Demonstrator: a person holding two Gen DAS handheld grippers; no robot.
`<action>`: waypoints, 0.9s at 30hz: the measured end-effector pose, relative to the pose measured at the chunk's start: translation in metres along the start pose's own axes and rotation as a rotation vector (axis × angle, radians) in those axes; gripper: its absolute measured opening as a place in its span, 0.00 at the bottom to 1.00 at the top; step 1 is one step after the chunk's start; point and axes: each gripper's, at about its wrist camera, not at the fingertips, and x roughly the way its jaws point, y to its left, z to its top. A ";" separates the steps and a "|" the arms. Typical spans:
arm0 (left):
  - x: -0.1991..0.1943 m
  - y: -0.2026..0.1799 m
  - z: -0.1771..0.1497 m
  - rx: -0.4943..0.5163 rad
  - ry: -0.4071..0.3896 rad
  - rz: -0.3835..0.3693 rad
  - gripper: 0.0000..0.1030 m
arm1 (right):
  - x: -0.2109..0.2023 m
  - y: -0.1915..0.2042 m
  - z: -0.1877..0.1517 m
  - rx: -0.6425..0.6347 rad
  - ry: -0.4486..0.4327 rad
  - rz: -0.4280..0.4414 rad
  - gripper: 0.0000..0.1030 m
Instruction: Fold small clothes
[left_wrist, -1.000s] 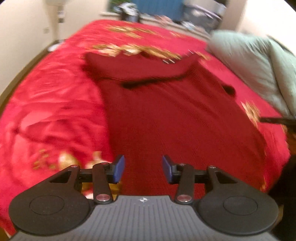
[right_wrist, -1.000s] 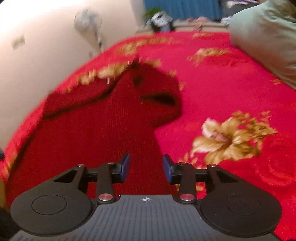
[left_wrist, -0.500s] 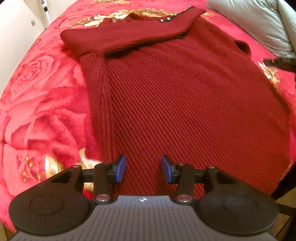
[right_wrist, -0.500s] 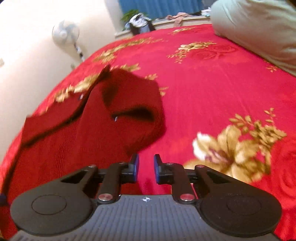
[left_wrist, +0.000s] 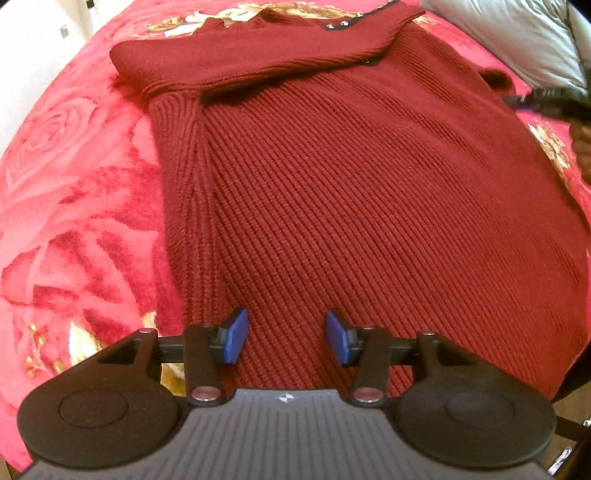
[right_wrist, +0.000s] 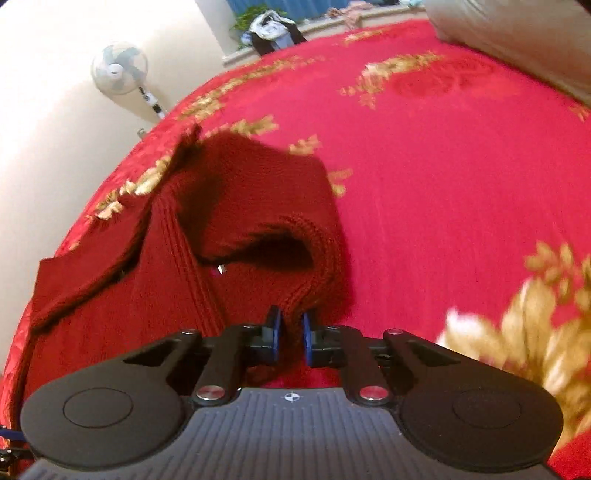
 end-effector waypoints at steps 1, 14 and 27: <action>0.002 0.002 0.001 0.000 0.000 0.001 0.52 | -0.011 0.000 0.010 -0.048 -0.072 -0.054 0.11; 0.003 0.000 -0.001 0.017 -0.004 0.006 0.53 | -0.039 -0.095 0.051 0.217 -0.159 -0.254 0.33; 0.003 0.000 -0.001 0.020 -0.011 0.003 0.53 | 0.025 -0.171 0.024 0.766 -0.105 -0.079 0.46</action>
